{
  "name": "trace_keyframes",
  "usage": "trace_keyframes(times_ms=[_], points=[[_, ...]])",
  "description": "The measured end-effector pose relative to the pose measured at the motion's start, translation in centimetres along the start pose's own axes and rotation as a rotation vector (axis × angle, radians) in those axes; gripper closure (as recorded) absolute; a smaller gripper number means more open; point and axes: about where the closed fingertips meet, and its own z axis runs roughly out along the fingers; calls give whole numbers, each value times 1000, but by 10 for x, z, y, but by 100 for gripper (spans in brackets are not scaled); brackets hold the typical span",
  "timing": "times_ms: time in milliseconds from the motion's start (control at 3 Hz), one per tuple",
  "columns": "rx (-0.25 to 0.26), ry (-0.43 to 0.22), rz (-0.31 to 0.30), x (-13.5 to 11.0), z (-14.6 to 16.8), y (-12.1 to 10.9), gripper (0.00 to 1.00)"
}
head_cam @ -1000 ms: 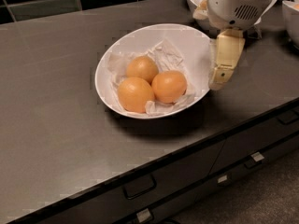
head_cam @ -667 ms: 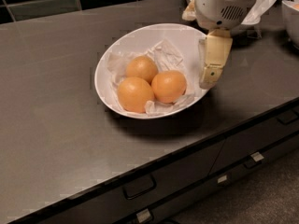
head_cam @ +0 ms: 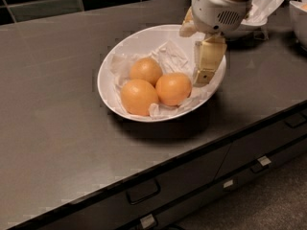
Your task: Pick orange from white bowl
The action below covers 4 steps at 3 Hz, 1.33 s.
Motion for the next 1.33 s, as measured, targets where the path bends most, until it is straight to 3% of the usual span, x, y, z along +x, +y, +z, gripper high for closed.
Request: trace_keyframes(times_ms=[1333], points=[[-57,4,-32,-8,29,-10,22]])
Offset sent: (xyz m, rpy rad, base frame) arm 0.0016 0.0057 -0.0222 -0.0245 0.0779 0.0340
